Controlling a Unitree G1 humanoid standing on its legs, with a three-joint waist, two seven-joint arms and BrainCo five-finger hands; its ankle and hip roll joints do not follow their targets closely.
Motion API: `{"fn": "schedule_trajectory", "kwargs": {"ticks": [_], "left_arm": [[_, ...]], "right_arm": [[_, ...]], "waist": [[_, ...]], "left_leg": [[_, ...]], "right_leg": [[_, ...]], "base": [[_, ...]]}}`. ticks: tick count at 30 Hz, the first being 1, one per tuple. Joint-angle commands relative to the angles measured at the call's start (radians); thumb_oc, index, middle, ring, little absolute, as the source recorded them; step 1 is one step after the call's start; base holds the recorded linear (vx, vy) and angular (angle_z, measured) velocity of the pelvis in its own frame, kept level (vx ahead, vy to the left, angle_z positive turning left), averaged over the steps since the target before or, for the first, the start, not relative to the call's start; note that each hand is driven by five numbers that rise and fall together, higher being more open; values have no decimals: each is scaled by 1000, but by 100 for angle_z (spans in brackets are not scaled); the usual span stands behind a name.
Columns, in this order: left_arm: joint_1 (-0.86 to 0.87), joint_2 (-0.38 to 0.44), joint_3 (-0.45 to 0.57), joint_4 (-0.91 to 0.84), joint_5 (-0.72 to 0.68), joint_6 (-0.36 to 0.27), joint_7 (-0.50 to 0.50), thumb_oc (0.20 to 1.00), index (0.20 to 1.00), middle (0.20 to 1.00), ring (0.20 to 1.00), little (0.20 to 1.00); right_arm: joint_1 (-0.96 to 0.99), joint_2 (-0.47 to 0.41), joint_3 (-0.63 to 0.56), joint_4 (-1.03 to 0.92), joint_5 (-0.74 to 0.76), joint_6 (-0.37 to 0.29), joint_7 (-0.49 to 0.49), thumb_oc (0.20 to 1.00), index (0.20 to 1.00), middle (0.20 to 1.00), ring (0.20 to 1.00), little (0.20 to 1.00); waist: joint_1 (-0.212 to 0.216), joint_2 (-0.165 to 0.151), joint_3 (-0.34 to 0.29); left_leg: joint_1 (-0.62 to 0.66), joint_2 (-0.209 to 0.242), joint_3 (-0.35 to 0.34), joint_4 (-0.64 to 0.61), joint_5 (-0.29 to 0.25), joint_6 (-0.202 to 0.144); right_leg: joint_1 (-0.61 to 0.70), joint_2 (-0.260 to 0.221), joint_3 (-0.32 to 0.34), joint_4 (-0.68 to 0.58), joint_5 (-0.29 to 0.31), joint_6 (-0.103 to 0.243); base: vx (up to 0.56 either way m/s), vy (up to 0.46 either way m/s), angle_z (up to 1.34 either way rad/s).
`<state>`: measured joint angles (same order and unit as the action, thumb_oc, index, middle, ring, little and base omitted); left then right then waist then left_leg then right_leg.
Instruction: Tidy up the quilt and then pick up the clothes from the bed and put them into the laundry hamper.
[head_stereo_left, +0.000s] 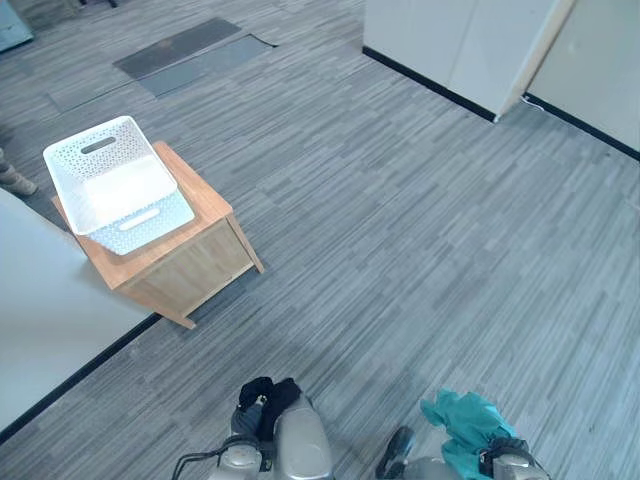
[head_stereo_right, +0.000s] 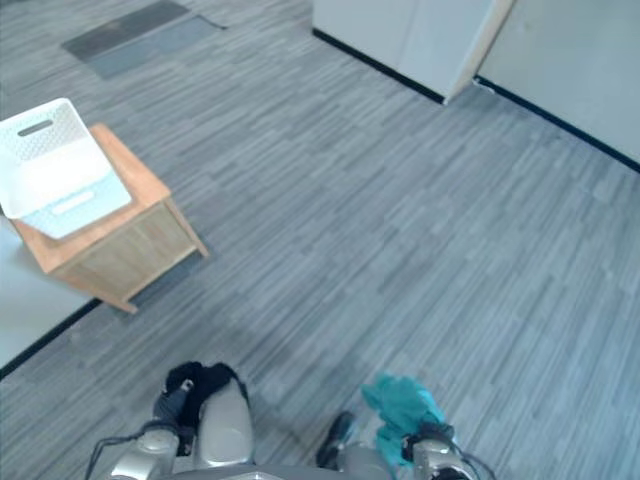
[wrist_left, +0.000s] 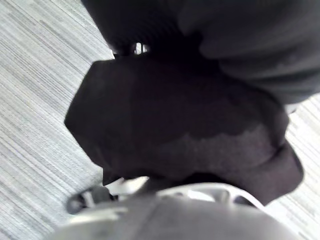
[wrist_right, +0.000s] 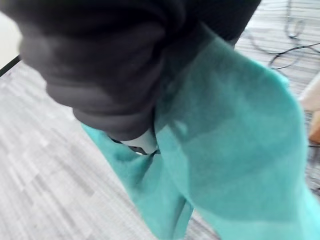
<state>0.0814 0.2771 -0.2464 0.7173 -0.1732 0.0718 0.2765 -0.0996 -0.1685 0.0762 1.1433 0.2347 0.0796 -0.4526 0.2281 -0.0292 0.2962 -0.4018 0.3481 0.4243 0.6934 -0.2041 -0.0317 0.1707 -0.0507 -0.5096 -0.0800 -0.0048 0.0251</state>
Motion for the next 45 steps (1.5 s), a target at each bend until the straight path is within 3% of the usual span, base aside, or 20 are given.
{"fn": "schedule_trajectory", "kwargs": {"ticks": [1,3,4,7,9,10,14,16,20,24,27,29,33,35,38,40,41,43,44,45], "left_arm": [[-25,22,-21,-35,49,-8,9,200,200,200,200,200],[-15,17,-10,-24,53,14,21,200,200,200,200,200],[-5,18,5,-1,43,22,31,200,200,200,200,200],[-5,23,-2,33,33,26,48,200,200,200,200,200],[-7,30,0,37,22,21,60,200,200,200,200,200],[-31,121,22,83,108,-2,-1,200,200,200,200,200],[-18,127,8,-44,110,-45,14,200,200,200,200,200],[-56,70,30,-6,136,-52,23,200,200,200,200,200],[-30,43,50,46,111,-73,40,200,200,200,200,200],[-29,38,52,32,97,-63,43,200,200,200,200,200],[-39,30,56,-1,79,-68,38,200,200,200,200,200],[-34,37,92,-1,79,-71,19,200,200,200,200,200],[46,74,159,-56,144,-49,9,200,200,200,200,200],[53,89,183,-63,130,-45,16,200,200,200,200,200],[70,94,203,-41,97,-41,19,200,200,200,200,200],[64,97,211,-23,83,-36,46,200,200,200,200,200],[38,101,212,-16,77,-48,63,200,200,200,200,200],[29,101,211,-19,75,-54,65,200,200,200,200,200],[15,93,196,-28,74,-71,66,200,200,200,200,200],[15,93,196,-28,74,-71,66,200,200,200,200,200]], "right_arm": [[52,-13,3,-43,-11,-48,-6,200,200,200,200,200],[61,-3,6,-26,-13,-38,-10,200,200,200,200,200],[62,25,31,-25,-39,-31,6,200,200,200,200,200],[53,63,48,-20,-55,-32,9,200,200,200,200,200],[48,64,44,-30,-46,-35,14,200,200,200,200,200],[-48,-224,203,-147,-292,-72,254,200,200,200,200,200],[-114,-217,248,-516,-422,-98,101,200,200,200,200,200],[20,-150,148,-418,-363,-73,106,200,200,200,200,200],[29,-87,173,-346,-364,-65,122,200,200,200,200,200],[-11,-93,190,-313,-367,-71,114,200,200,200,200,200],[-29,-119,200,-342,-357,-71,108,200,200,200,200,200],[-58,-172,154,-444,-302,-63,156,200,200,200,200,200],[-26,-206,110,-481,-297,-98,140,200,200,200,200,200],[-26,-194,117,-485,-316,-95,149,200,200,200,200,200],[-18,-155,131,-485,-327,-99,165,200,200,200,200,200],[-31,-134,135,-510,-330,-93,170,200,200,200,200,200],[-32,-141,135,-570,-321,-102,166,200,200,200,200,200],[-28,-146,135,-592,-318,-108,165,200,200,200,200,200],[-3,-165,123,-664,-317,-115,162,200,200,200,200,200],[-1,-166,123,-666,-317,-114,162,200,200,200,200,200]], "waist": [[24,44,-4],[25,49,-29],[34,12,-45],[20,-12,-21],[-1,-1,-14],[4,1,-7],[-10,37,0],[-75,44,-15],[-92,12,1],[-80,4,35],[-57,12,67],[-44,-3,48],[-73,11,-24],[-52,-1,-30],[-51,-18,-29],[-96,-7,-9],[-129,-6,1],[-137,-4,2],[-189,-4,6],[-190,-2,5]], "left_leg": [[126,0,193,-408,143,-16],[134,8,321,-569,196,0],[213,-76,308,-640,191,46],[299,-129,281,-637,134,72],[337,-137,253,-662,120,77],[407,-155,172,-735,126,80],[459,-160,52,-776,107,52],[537,-150,-40,-781,55,-20],[642,-139,-117,-735,-7,-48],[478,-7,-171,-310,78,-53],[279,111,-77,-31,84,-34],[219,77,64,-109,17,-31],[243,11,540,-458,132,-7],[269,21,560,-471,132,12],[389,-94,497,-616,80,61],[452,-131,432,-681,53,85],[490,-162,341,-745,62,83],[498,-168,306,-759,70,73],[510,-181,201,-769,64,59],[510,-179,200,-769,66,58]], "right_leg": [[58,-1,-89,-7,-158,83],[96,32,-124,-7,-173,80],[119,43,-148,37,-103,114],[22,-50,-136,449,24,213],[-52,-95,-102,590,73,226],[-169,-169,-100,734,81,235],[-258,-198,-68,560,-21,181],[-309,-261,40,45,49,167],[-287,-262,118,55,86,205],[-206,-209,87,38,73,152],[-92,-140,-34,-7,-14,87],[-57,-142,-95,-7,-59,98],[30,-28,-212,-7,-127,87],[64,3,-263,34,-126,73],[30,-78,-303,338,-72,153],[-89,-164,-209,626,35,213],[-197,-205,-86,666,-7,208],[-214,-205,-52,597,-45,181],[-244,-175,108,358,-104,132],[-241,-172,106,350,-100,130]], "base": [[428,149,66],[778,284,62],[931,366,72],[590,253,144],[601,186,102],[614,89,87],[662,-80,148],[980,-260,210],[783,-276,165],[385,-344,67],[287,-378,43],[409,-120,129],[488,-12,81],[524,-23,105],[561,158,84],[428,125,104],[375,20,139],[361,-187,170],[386,-269,134],[451,-285,113]]}}
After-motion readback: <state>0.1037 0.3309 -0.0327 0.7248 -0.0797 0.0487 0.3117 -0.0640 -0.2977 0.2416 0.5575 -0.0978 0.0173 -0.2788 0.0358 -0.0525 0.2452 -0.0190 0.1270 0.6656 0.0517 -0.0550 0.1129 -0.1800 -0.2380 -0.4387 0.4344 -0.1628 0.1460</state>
